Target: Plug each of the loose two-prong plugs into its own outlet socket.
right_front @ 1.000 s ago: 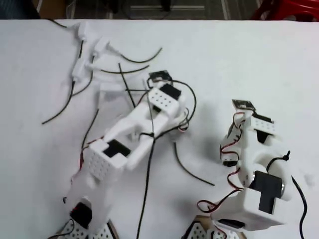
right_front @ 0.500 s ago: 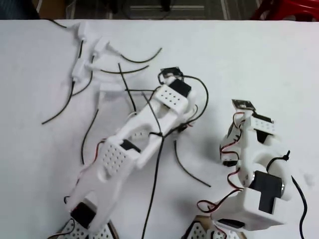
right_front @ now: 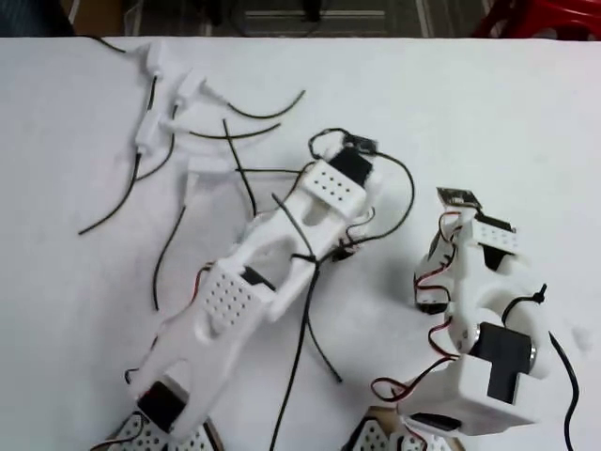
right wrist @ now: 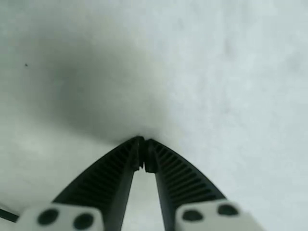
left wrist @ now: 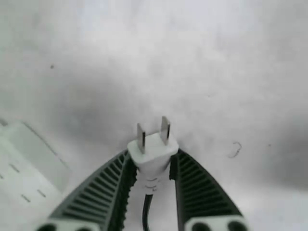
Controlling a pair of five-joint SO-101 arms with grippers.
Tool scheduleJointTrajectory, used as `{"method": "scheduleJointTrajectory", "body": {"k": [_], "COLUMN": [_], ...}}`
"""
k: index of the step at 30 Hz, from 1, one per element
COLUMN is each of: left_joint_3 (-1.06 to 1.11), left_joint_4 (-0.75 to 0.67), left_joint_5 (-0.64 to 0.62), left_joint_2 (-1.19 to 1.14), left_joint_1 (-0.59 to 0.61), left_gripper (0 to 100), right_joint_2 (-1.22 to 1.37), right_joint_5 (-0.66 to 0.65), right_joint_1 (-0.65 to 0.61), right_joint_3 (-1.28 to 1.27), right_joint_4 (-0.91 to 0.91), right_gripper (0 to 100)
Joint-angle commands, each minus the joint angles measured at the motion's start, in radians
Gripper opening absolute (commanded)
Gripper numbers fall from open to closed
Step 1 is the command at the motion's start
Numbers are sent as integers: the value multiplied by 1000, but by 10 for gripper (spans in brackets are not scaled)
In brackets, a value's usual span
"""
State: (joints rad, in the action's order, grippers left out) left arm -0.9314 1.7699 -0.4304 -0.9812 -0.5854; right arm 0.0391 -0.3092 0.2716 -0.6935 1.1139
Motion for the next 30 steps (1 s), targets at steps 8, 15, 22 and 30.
{"method": "scheduleJointTrajectory", "body": {"k": [8, 15, 22, 30], "left_joint_3": [144, 310, 480, 928], "left_joint_4": [15, -9, -29, -341], "left_joint_5": [107, 107, 110, 265], "left_joint_2": [415, 691, 1001, 1250], "left_joint_1": [-59, 82, 139, 153], "left_gripper": [24, 24, 24, 24], "right_joint_2": [-7, -7, -7, -7], "right_joint_5": [6, 6, 6, 6], "right_joint_1": [13, 10, 8, 8], "right_joint_3": [5, 5, 5, 5], "right_joint_4": [-36, -36, -36, -38], "right_gripper": [21, 21, 21, 21]}}
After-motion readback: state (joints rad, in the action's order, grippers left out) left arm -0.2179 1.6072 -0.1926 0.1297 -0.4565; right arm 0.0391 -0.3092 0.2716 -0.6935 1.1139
